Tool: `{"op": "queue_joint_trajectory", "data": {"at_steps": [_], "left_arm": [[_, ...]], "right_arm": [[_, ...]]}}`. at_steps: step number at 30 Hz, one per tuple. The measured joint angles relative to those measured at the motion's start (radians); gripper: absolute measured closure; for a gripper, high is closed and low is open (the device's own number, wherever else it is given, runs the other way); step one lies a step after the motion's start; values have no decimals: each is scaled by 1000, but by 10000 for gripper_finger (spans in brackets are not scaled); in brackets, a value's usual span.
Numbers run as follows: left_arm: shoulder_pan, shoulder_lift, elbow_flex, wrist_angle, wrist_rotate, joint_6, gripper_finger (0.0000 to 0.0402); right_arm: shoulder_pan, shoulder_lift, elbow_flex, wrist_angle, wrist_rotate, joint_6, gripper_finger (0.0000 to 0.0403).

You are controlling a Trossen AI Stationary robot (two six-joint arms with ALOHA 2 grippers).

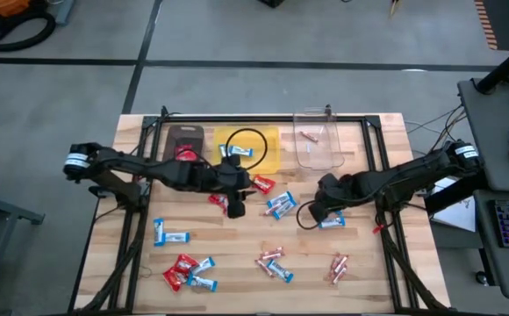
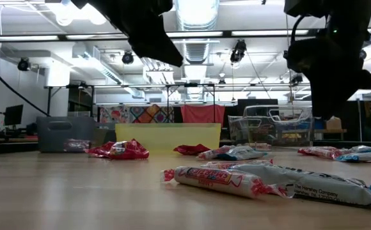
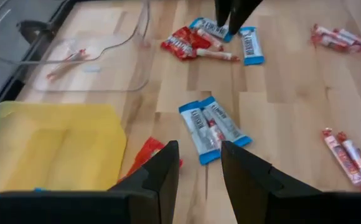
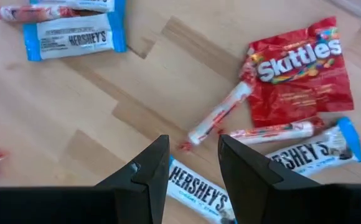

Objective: Sort candy
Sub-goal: Put the orange candy into the transparent bin

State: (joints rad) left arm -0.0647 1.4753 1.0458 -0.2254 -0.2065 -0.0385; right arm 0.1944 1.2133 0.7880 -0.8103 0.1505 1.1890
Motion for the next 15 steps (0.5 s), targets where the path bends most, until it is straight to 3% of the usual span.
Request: {"op": "queue_joint_trajectory", "data": {"at_steps": [6, 15], "left_arm": [[-4, -65, 0, -77, -31, -24, 297], [-36, -168, -47, -56, -66, -24, 297]], "right_arm": [[0, 19, -23, -9, 50, 128, 273], [-12, 146, -25, 67, 52, 125, 273]]}}
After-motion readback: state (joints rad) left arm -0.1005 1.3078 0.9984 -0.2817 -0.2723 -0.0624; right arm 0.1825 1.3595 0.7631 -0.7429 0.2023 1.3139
